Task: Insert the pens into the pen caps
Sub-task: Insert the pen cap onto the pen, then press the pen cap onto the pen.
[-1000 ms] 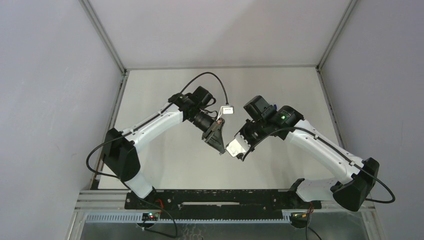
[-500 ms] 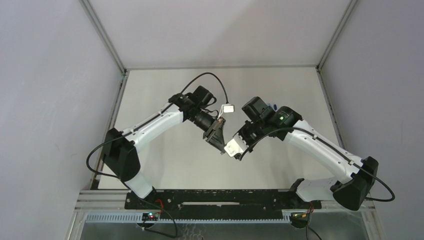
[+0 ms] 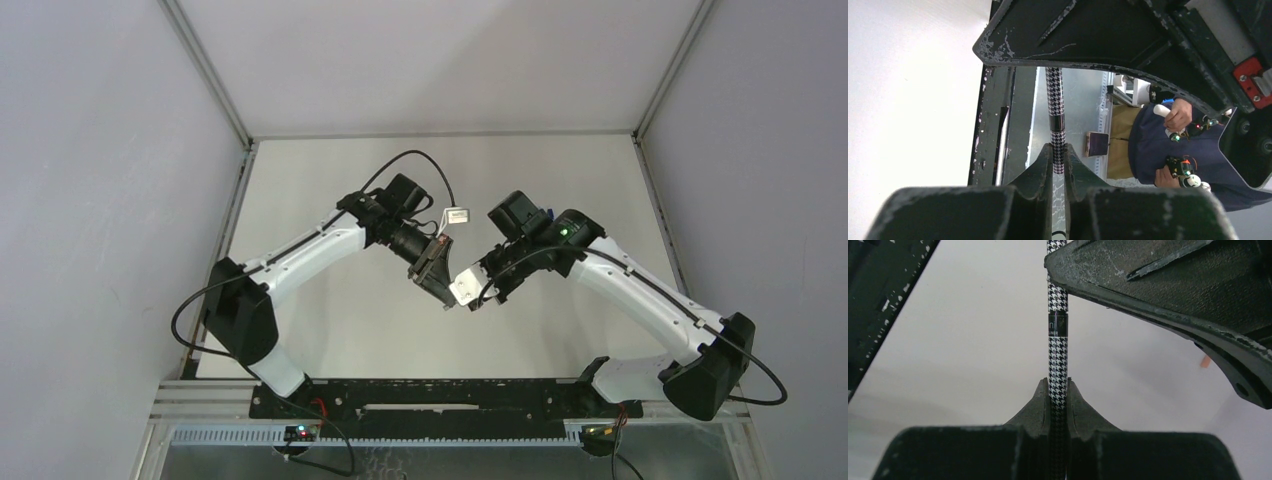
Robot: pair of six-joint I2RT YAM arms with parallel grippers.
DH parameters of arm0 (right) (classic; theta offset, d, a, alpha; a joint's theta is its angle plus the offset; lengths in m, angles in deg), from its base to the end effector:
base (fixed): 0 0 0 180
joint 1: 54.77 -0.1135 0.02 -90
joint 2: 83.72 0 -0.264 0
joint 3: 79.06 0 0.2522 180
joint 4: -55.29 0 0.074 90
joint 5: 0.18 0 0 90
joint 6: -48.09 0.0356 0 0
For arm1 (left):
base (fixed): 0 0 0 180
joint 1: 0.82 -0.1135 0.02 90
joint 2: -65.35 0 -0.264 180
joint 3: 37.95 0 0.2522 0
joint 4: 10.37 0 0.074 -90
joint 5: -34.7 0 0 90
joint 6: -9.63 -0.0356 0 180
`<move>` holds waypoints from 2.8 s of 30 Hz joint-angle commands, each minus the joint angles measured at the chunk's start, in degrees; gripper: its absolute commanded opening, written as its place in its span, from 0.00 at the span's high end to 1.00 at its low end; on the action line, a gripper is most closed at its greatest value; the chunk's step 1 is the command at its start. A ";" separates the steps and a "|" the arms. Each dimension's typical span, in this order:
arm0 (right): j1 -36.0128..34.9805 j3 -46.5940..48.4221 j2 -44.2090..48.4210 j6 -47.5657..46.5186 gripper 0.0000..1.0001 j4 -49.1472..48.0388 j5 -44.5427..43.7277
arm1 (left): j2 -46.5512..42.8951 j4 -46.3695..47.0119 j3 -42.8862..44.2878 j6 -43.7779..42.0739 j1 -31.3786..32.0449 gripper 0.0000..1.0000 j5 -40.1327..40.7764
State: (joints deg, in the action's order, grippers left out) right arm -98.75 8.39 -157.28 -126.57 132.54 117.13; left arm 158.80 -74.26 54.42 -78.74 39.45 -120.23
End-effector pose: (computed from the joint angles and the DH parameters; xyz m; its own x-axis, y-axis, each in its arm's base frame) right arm 0.1595 0.1767 0.3328 0.7019 -0.5521 -0.4500 -0.7116 -0.5718 -0.4083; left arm 0.2277 -0.2352 0.2915 -0.7072 0.5833 -0.3996 0.5464 0.0922 -0.8324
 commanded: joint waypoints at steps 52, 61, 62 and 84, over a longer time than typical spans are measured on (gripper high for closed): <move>38.41 -10.72 13.80 93.43 1.00 -50.22 47.05 | -18.12 98.56 -17.73 56.07 -0.32 0.20 45.67; 38.28 -11.64 13.79 98.13 1.00 -54.13 46.29 | -15.84 94.86 -16.28 51.29 2.25 0.30 48.05; 38.28 -11.64 13.79 98.07 1.00 -54.09 46.28 | -15.59 94.18 -16.03 50.61 2.41 0.30 48.06; 36.09 -12.34 12.65 97.61 1.00 -54.37 43.65 | -11.02 92.10 -10.66 50.54 5.11 0.47 43.78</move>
State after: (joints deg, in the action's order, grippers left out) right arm -62.06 -3.74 -144.45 -29.88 79.88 161.41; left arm 147.60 16.41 39.28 -27.86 44.15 -74.64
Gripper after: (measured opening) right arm 0.115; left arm 0.544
